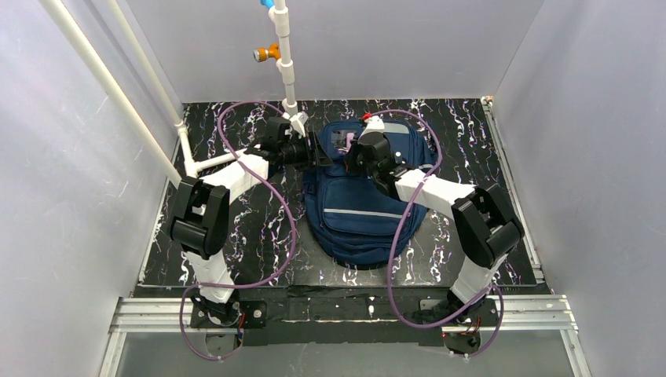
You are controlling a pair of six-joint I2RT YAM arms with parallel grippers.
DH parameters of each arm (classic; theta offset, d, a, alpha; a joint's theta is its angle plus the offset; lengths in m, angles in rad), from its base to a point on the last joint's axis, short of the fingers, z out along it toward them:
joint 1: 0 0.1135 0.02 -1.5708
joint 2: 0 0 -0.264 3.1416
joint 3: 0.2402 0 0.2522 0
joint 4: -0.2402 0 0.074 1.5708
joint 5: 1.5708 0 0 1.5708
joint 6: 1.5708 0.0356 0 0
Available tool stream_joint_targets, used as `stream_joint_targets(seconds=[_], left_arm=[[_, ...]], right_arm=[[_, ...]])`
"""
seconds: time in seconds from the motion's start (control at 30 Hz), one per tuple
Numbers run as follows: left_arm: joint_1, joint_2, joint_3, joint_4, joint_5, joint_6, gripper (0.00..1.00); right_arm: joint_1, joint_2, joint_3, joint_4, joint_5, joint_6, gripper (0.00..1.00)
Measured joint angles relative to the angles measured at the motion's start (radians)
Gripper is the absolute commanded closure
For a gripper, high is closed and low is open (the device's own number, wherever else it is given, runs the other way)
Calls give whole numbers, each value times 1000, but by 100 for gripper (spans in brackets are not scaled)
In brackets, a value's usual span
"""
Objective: Pack the student bag
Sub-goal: Place the stationery in the student bag.
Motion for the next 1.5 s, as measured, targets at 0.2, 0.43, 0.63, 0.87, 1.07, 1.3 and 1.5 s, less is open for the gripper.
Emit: stream_joint_targets(seconds=[0.2,0.43,0.63,0.87,1.07,1.3,1.5], left_arm=[[0,-21,-4,1,0,3,46],[0,-27,-4,0,3,12,37],[0,-32,-13,0,8,15,29],[0,-63,-26,0,4,31,30],[1,-63,-13,-4,14,47,32],[10,-27,61,0,50,103,36],[21,-11,61,-8,43,116,54]], right_arm=[[-2,10,11,-23,-51,-39,88],[-2,-145,-62,-102,-86,-66,77],[-2,-167,-80,-105,-90,-68,76],[-2,-130,-80,-98,-108,-68,75],[-2,-82,-80,-90,-119,-62,74],[-5,-48,-68,-50,-106,-77,75],[-2,1,-55,76,-19,-168,64]])
